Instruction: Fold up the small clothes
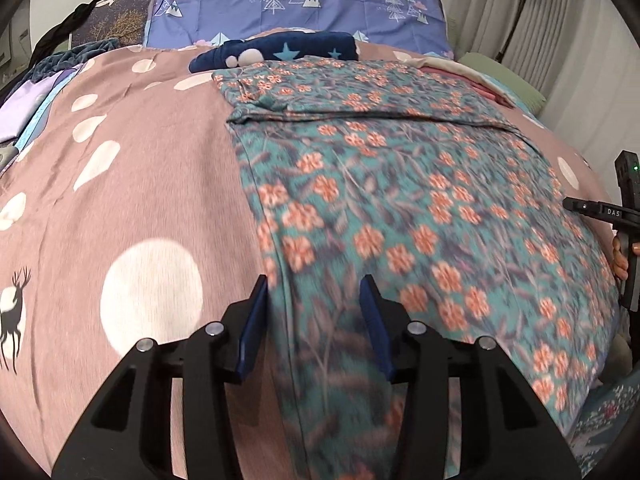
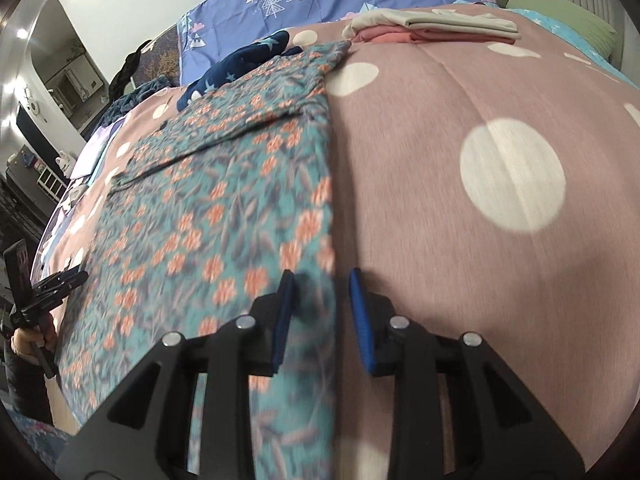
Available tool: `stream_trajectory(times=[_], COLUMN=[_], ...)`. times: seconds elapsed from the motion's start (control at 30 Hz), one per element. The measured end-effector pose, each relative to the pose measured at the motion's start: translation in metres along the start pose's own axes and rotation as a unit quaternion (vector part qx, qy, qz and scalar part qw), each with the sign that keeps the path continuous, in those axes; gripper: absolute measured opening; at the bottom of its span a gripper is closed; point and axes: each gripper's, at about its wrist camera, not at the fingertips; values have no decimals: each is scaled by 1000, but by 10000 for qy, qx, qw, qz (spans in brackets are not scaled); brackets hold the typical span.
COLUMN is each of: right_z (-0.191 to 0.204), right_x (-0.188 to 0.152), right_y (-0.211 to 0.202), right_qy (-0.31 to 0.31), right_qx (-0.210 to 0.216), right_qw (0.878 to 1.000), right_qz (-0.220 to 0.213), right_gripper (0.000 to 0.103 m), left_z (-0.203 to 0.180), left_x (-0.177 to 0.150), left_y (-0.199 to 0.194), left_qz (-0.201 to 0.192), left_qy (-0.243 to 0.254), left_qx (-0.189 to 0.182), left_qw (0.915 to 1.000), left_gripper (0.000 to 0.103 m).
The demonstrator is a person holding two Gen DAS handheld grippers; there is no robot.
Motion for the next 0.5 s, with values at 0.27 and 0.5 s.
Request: stream_trajectory(times=[0.27,0.5], right_z=[0,-2], right_x=[-37,-74], right_y=[-26,-53], right_qy=[5,162], right_qx=[194,658], right_qw=[9998,9977], right_qz=[-9,82], right_gripper=[29,30], left_z=[-2,-5], left_x=[-39,-86], left_y=[-25,-60], left_qz=[-93,-85], left_qy=[4,-137], left_qx=[-255,-781], left_qw=[9996,9968], left_gripper=[47,47])
Point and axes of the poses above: each gripper's, at about its wrist camera, not at the fingertips, and y roughly the way its jaws point, z to its left, x to its top, and after that the axes turned 7 degrees about -y, right-handed
